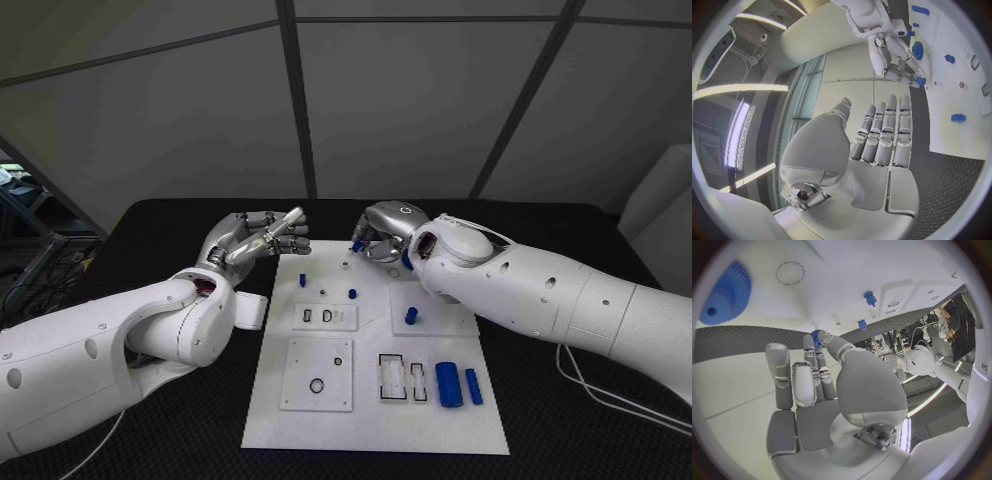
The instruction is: Assemble the parts on the task board
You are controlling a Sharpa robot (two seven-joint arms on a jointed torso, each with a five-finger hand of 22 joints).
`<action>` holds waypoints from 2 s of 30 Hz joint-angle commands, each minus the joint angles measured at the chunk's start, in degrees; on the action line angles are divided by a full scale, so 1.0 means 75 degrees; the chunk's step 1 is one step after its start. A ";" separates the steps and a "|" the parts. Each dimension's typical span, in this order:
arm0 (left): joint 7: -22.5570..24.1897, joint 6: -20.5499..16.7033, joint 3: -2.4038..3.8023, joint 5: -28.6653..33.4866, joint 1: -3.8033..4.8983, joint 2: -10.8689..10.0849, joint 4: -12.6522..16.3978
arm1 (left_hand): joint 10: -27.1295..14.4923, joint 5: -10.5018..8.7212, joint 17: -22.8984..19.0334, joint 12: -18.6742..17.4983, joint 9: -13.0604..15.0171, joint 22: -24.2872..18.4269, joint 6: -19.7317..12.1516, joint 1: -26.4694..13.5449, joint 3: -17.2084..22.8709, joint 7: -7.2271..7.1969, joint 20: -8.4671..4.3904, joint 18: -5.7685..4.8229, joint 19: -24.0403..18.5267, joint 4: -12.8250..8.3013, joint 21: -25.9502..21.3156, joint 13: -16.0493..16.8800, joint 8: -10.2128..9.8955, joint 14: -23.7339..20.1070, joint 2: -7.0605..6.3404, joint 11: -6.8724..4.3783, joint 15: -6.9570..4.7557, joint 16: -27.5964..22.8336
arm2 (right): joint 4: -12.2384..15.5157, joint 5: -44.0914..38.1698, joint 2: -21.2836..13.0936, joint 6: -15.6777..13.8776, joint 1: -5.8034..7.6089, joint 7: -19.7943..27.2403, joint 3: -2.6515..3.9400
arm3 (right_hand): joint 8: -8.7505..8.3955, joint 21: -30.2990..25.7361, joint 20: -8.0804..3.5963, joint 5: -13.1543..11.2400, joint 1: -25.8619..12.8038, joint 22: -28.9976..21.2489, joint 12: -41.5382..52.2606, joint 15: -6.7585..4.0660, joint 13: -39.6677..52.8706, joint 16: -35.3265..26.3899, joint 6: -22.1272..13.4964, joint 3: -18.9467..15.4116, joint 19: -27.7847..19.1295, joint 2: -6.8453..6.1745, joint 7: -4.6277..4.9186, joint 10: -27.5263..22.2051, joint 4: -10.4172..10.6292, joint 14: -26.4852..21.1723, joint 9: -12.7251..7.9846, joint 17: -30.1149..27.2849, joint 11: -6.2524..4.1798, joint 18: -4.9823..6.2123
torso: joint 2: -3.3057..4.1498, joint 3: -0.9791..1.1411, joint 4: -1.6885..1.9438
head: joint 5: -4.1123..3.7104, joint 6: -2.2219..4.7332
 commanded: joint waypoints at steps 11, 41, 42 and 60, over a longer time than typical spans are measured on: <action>0.0002 0.0122 0.0007 -0.0064 0.0023 0.0023 0.0020 | -0.0004 -0.0007 0.0012 -0.0034 -0.0005 0.0011 0.0005 0.0001 -0.0055 0.0029 0.0002 0.0018 0.0048 -0.0016 0.0048 -0.0011 -0.0044 0.0001 0.0009 0.0039 0.0062 -0.0037 | -0.0343 0.0041 0.0294 0.0183 0.0023 -0.0063 0.0005 | 0.0015 0.0021 0.0026 -0.0031 -0.0097 0.0002 -0.0048 -0.0038 0.0008 0.0022 0.0043 -0.0012 0.0012 0.0017 0.0019 -0.0008 0.0063 0.0306 0.0081 0.0012 0.0020 -0.0105 | 0.0018 0.0007 -0.0002 | 0.0024 0.0010; -0.0042 0.0177 0.0008 -0.0064 0.0049 0.0040 -0.0014 | -0.0005 -0.0006 0.0018 -0.0046 -0.0005 0.0008 0.0004 0.0003 -0.0066 0.0034 0.0006 0.0015 0.0038 -0.0020 0.0045 -0.0011 -0.0053 -0.0007 0.0011 0.0043 0.0067 -0.0056 | -0.0791 0.0060 0.0604 0.0265 0.0037 -0.0051 0.0002 | -0.0183 -0.0250 0.0312 -0.0114 -0.0295 -0.0479 -0.0198 0.0281 -0.0155 0.0025 -0.1336 -0.0331 -0.0432 -0.0502 0.0296 -0.1530 0.0365 0.0200 -0.0079 -0.0117 0.0391 -0.0013 | 0.0040 0.0022 -0.0026 | 0.0085 -0.0015; -0.0043 0.0179 0.0008 -0.0064 0.0050 0.0037 -0.0014 | -0.0005 -0.0006 0.0018 -0.0046 -0.0005 0.0008 0.0004 0.0003 -0.0066 0.0034 0.0006 0.0015 0.0038 -0.0020 0.0045 -0.0011 -0.0053 -0.0007 0.0011 0.0043 0.0067 -0.0056 | -0.0735 0.0063 0.0566 0.0174 0.0037 -0.0057 0.0002 | -0.0188 -0.0300 0.0327 -0.0118 -0.0259 -0.0560 -0.0184 0.0291 -0.0153 -0.0006 -0.1544 -0.0425 -0.0493 -0.0532 0.0295 -0.1638 0.0370 0.0176 -0.0082 -0.0189 0.0391 0.0008 | 0.0038 0.0024 -0.0029 | 0.0087 -0.0015; -0.0050 0.0307 0.0005 -0.0063 0.0048 0.0000 -0.0123 | -0.0031 -0.0007 0.0057 -0.0122 -0.0008 -0.0002 -0.0023 -0.0075 -0.0174 0.0060 0.0025 0.0012 -0.0014 0.0021 0.0032 -0.0013 -0.0114 -0.0034 0.0017 0.0069 0.0092 -0.0156 | 0.1611 0.1791 -0.2032 -0.0259 0.0043 -0.0216 0.0030 | 0.0158 0.0132 -0.0059 0.0680 -0.0149 0.0121 0.1926 -0.0187 0.0953 0.0295 -0.0738 -0.1140 -0.0026 -0.0882 -0.0049 0.0998 0.0535 0.0302 0.0047 0.0363 -0.0198 -0.0111 | -0.0032 0.0141 -0.0241 | 0.0173 0.0107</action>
